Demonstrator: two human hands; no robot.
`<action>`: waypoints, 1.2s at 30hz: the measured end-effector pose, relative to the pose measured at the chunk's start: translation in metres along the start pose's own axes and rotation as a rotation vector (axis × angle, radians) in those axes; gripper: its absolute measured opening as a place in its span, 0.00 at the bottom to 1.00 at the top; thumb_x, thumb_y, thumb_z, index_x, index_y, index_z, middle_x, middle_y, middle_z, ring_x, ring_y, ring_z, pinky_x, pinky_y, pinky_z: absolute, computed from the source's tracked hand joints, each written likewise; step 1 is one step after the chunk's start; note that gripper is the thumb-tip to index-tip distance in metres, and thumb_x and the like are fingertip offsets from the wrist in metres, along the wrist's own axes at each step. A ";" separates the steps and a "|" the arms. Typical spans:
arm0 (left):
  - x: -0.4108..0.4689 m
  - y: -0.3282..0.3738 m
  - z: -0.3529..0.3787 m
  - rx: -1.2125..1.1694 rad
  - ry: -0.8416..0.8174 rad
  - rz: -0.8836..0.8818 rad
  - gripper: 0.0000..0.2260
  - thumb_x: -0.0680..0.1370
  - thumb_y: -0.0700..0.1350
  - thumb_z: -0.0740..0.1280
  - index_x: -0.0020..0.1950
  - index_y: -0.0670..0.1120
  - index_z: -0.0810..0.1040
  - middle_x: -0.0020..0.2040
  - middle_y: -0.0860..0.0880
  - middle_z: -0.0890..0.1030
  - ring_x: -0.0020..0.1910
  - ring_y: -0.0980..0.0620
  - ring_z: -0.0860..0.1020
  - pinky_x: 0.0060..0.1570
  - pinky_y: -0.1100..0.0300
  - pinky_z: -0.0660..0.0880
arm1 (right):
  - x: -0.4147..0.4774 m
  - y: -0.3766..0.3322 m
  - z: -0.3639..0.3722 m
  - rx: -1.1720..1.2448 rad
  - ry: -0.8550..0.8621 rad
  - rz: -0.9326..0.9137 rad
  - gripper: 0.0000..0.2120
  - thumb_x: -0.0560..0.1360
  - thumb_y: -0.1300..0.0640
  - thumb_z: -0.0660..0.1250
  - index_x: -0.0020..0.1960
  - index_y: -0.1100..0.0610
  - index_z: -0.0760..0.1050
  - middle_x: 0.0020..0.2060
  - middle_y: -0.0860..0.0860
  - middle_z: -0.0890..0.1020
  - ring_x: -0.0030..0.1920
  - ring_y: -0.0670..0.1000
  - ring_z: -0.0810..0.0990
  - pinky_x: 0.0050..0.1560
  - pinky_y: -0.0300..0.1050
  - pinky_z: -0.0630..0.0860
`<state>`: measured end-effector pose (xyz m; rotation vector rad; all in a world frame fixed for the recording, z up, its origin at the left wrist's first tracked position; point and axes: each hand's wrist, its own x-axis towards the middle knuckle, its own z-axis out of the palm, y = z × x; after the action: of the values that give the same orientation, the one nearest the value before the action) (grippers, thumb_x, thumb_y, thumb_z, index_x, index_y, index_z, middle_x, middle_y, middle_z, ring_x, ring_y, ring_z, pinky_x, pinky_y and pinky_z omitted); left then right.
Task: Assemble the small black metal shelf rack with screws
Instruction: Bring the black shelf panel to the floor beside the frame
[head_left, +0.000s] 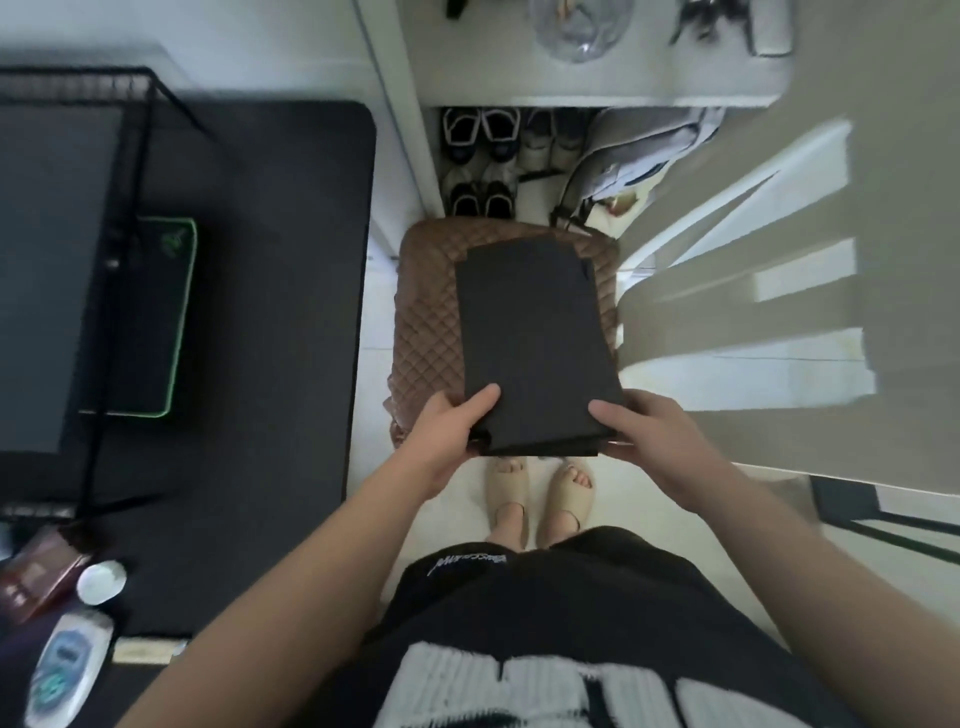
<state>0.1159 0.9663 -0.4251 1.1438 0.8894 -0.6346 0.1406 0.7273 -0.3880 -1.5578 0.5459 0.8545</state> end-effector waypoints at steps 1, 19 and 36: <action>-0.007 0.010 0.005 0.012 -0.002 0.049 0.25 0.77 0.51 0.73 0.66 0.40 0.70 0.61 0.42 0.81 0.54 0.44 0.84 0.39 0.52 0.83 | -0.009 -0.008 -0.003 0.003 0.023 -0.051 0.08 0.79 0.56 0.70 0.58 0.55 0.80 0.53 0.51 0.86 0.54 0.54 0.85 0.55 0.48 0.83; -0.126 0.129 0.188 0.329 -0.422 0.746 0.22 0.74 0.42 0.71 0.67 0.46 0.70 0.58 0.51 0.81 0.56 0.58 0.81 0.51 0.65 0.78 | -0.163 -0.083 -0.140 0.100 0.297 -0.648 0.28 0.70 0.56 0.73 0.69 0.52 0.70 0.62 0.45 0.82 0.61 0.48 0.82 0.56 0.43 0.81; -0.155 -0.050 0.505 0.584 -0.487 0.580 0.14 0.81 0.46 0.68 0.65 0.49 0.70 0.58 0.52 0.82 0.52 0.57 0.83 0.50 0.56 0.82 | -0.247 0.076 -0.430 0.215 0.431 -0.479 0.17 0.81 0.58 0.66 0.66 0.44 0.69 0.55 0.35 0.82 0.56 0.37 0.81 0.49 0.29 0.78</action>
<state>0.1312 0.4695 -0.2407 1.5853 -0.0754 -0.6574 0.0220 0.2630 -0.2383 -1.5838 0.5172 0.0899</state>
